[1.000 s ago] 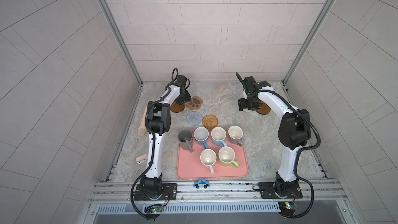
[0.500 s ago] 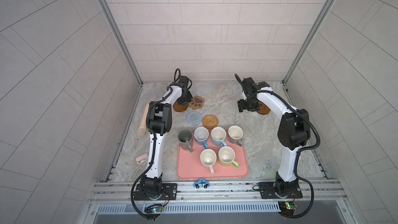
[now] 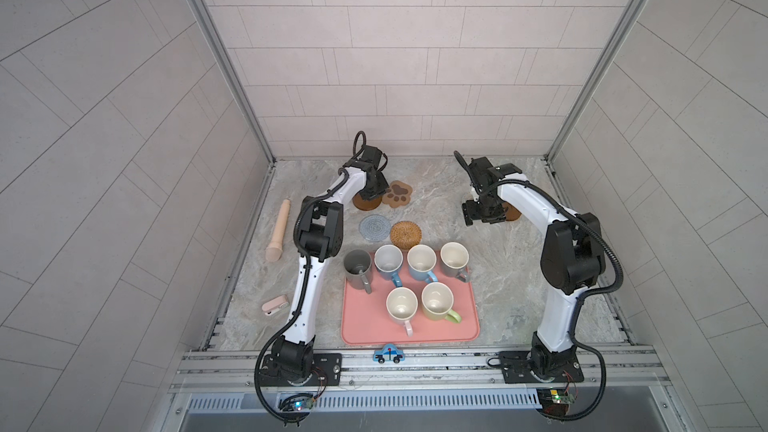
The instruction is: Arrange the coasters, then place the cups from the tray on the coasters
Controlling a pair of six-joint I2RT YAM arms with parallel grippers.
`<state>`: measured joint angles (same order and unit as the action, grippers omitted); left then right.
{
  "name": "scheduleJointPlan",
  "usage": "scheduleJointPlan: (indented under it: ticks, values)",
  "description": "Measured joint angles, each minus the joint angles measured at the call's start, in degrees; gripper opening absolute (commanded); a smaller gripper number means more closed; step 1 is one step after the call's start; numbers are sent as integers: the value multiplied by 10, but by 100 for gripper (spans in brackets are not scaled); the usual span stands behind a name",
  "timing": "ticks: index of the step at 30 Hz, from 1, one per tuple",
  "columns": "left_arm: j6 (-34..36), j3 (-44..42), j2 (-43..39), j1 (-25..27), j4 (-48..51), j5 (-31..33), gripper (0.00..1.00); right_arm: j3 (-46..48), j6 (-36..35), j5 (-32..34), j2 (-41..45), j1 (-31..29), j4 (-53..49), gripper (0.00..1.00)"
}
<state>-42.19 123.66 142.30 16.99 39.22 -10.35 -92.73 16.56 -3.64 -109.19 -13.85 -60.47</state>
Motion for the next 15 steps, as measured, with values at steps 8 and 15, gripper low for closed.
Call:
scheduleJointPlan:
  ticks: [8,15]
  values:
    - [-11,9,8,19,-14,-12,23,26,0,2,17,0,8,76]
    - [-20,31,22,23,-14,-14,23,32,0,2,19,0,12,76]
